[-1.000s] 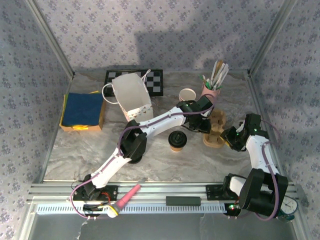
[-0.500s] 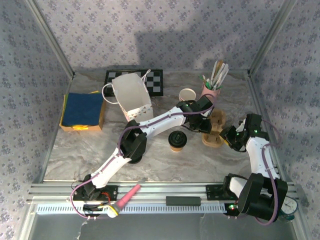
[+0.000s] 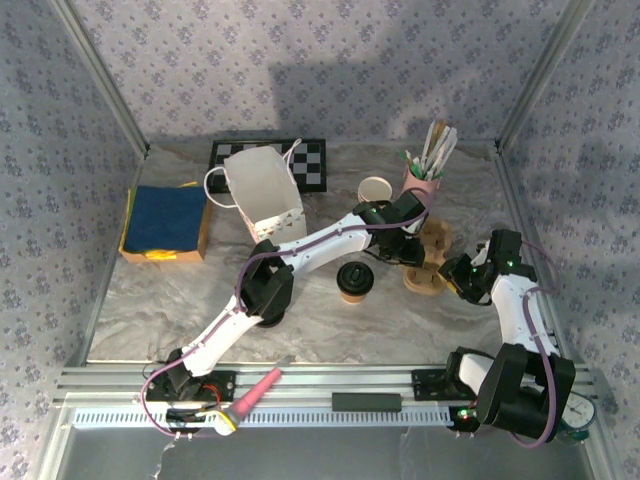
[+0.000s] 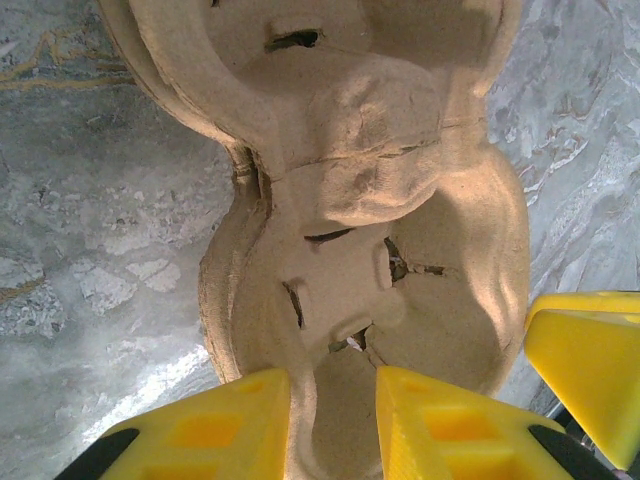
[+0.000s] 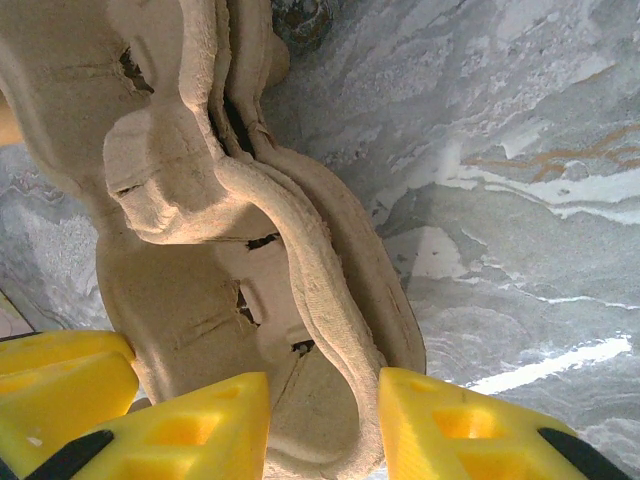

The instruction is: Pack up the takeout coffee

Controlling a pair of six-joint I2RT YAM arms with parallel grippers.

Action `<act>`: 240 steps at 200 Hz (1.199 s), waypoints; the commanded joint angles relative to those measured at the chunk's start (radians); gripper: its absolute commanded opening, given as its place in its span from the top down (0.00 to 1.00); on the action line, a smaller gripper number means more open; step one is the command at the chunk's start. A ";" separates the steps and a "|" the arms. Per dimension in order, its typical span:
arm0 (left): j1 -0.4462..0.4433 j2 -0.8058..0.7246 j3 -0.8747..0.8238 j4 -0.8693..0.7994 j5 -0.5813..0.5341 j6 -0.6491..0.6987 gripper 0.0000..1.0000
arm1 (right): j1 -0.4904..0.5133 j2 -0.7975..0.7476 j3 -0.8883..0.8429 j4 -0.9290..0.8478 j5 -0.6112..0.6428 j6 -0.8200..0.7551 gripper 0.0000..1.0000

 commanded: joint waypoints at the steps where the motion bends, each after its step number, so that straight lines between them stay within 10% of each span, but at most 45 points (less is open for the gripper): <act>1: -0.012 0.009 0.036 -0.026 -0.025 -0.002 0.71 | 0.004 0.007 -0.018 -0.010 0.021 -0.014 0.64; 240: -0.017 -0.050 -0.057 -0.029 -0.103 0.001 0.72 | 0.013 0.011 -0.023 0.018 -0.024 -0.025 0.73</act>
